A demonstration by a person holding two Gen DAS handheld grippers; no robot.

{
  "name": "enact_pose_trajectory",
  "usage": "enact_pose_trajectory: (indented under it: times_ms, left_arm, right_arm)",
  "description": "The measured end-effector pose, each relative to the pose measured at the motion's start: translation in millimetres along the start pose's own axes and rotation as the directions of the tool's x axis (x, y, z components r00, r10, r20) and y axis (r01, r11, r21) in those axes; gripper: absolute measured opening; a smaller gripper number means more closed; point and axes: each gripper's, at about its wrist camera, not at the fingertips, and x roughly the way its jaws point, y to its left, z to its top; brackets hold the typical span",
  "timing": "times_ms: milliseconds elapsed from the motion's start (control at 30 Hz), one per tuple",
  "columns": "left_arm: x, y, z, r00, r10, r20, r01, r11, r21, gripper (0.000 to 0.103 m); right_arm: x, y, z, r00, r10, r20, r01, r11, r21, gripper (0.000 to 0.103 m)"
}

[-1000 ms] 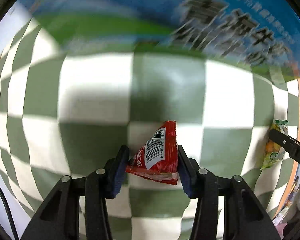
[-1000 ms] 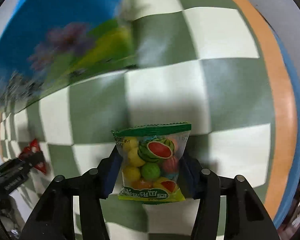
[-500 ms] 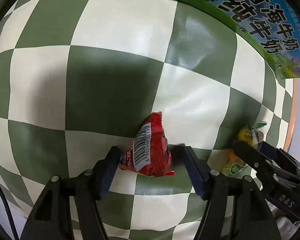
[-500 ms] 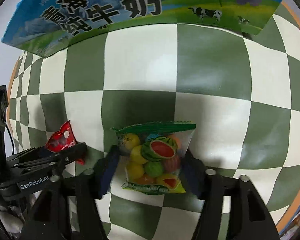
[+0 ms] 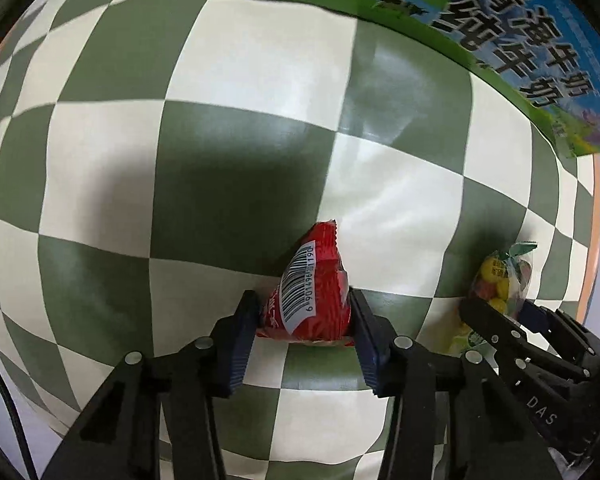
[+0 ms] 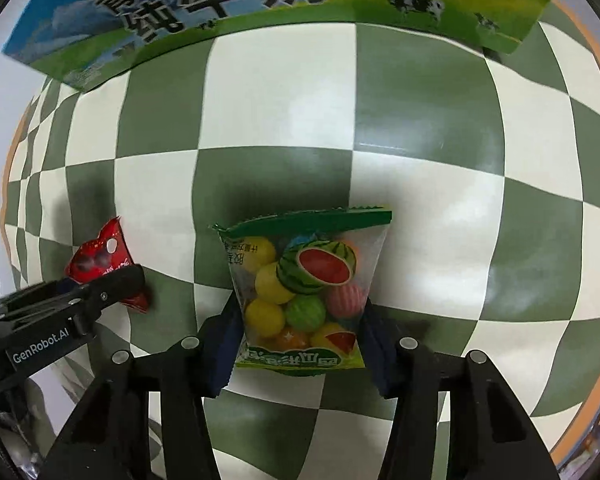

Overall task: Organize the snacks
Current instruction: 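Carry both packets into the box and open both grippers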

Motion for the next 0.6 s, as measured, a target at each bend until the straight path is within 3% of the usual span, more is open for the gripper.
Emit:
enact_pose_trajectory:
  times_ms: [133,333,600]
  left_arm:
    - [-13.8,-10.1,-0.8,1.000,-0.013,0.023,0.012,1.000,0.028,0.042]
    - [-67.7,-25.3,12.3,0.990,-0.095,0.104,0.089,0.994,0.059,0.042]
    - [-174.8,-62.1,70.3,0.941,-0.226,0.250,0.192,0.970,0.151,0.042]
  right_arm:
    - [-17.0,-8.8,-1.6,0.998,0.056,0.021,-0.057,0.998,0.028,0.055]
    - [-73.8,-13.2,1.6,0.984,0.140,0.109,-0.145,0.989,0.030,0.055]
    - [-194.6,-24.0,61.2,0.932,0.201,0.303,-0.204,0.979,-0.022,0.055]
